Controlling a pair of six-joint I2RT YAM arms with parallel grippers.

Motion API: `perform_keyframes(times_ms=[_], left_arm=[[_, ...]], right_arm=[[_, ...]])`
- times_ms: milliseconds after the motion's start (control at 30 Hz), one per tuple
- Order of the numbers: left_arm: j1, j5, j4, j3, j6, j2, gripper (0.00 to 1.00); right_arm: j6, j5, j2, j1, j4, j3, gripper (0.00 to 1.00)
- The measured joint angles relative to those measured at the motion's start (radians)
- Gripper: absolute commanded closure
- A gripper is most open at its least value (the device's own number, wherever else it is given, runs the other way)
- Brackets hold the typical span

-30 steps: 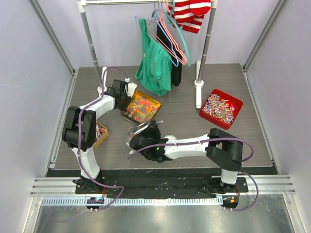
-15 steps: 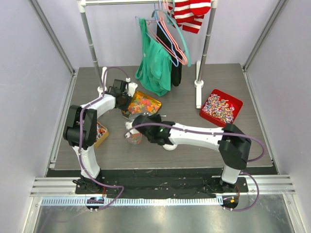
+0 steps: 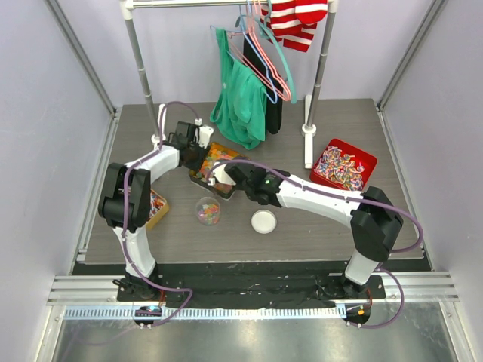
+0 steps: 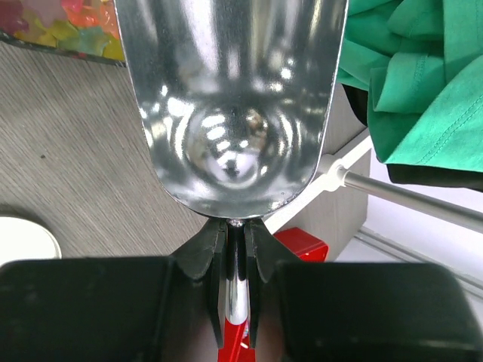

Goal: Pack the candies
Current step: Place the storage box at the center of the board, then adjust the spatula.

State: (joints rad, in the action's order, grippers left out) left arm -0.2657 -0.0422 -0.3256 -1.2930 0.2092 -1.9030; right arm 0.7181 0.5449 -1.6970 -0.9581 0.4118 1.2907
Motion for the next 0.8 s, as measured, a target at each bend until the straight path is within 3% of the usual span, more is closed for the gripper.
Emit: perform_keyframes(times_ms=[133, 233, 467, 667, 800], left_arm=[[0.031, -0.048, 0.002, 0.0, -0.038, 0.01, 0.14], [0.09, -0.154, 0.011, 0.008, -0.084, 0.058, 0.01], [0.16, -0.436, 0.08, 0.038, -0.14, 0.193, 0.03], [0.146, -0.717, 0.092, 0.057, -0.158, 0.198, 0.09], [0.146, -0.827, 0.097, 0.059, -0.158, 0.19, 0.11]], right_arm=[[-0.034, -0.01, -0.001, 0.011, -0.023, -0.004, 0.99], [-0.052, -0.018, -0.005, 0.021, -0.053, -0.018, 0.99], [-0.092, -0.047, -0.005, 0.037, -0.103, -0.065, 0.99], [-0.112, -0.061, -0.005, 0.038, -0.135, -0.089, 0.99], [-0.119, -0.061, -0.005, 0.038, -0.154, -0.093, 0.99]])
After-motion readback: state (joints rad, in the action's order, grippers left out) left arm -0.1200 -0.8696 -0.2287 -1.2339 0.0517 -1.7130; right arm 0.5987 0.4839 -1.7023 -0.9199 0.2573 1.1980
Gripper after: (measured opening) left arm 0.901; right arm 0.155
